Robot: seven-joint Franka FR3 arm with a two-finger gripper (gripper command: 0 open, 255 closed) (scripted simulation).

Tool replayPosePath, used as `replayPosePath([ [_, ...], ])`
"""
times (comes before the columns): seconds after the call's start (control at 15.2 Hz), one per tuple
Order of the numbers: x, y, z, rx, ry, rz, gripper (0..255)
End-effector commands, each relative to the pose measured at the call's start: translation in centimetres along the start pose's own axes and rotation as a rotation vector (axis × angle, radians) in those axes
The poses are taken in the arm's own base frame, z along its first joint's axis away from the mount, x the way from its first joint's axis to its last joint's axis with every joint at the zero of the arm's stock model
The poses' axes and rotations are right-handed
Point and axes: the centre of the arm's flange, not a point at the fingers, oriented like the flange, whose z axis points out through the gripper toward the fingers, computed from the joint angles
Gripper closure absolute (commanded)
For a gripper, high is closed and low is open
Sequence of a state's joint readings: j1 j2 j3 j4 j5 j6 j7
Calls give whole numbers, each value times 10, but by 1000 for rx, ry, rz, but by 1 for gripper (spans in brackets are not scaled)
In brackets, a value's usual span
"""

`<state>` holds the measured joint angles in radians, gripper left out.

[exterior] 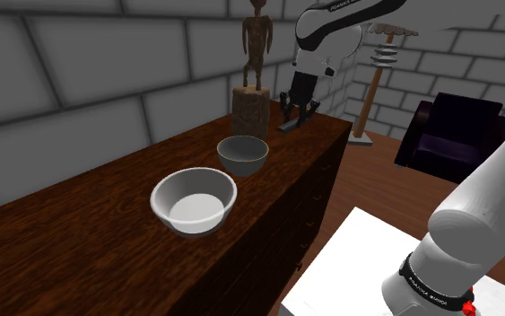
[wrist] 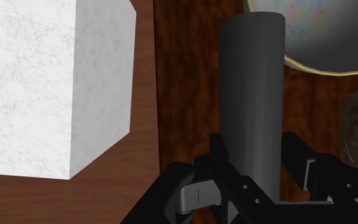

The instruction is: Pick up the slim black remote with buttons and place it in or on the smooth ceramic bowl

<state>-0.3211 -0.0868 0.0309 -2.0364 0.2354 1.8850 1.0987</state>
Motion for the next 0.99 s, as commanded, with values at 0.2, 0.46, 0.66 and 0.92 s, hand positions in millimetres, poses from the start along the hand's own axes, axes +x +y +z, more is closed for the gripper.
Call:
replayPosePath([
  [0.2, -48, -32, 14, 0, 0, 0, 255],
  [0.46, -89, -62, 29, 0, 0, 0, 255],
  [0.66, -120, -84, 39, 0, 0, 0, 255],
  [0.92, -146, -102, 53, 0, 0, 0, 255],
])
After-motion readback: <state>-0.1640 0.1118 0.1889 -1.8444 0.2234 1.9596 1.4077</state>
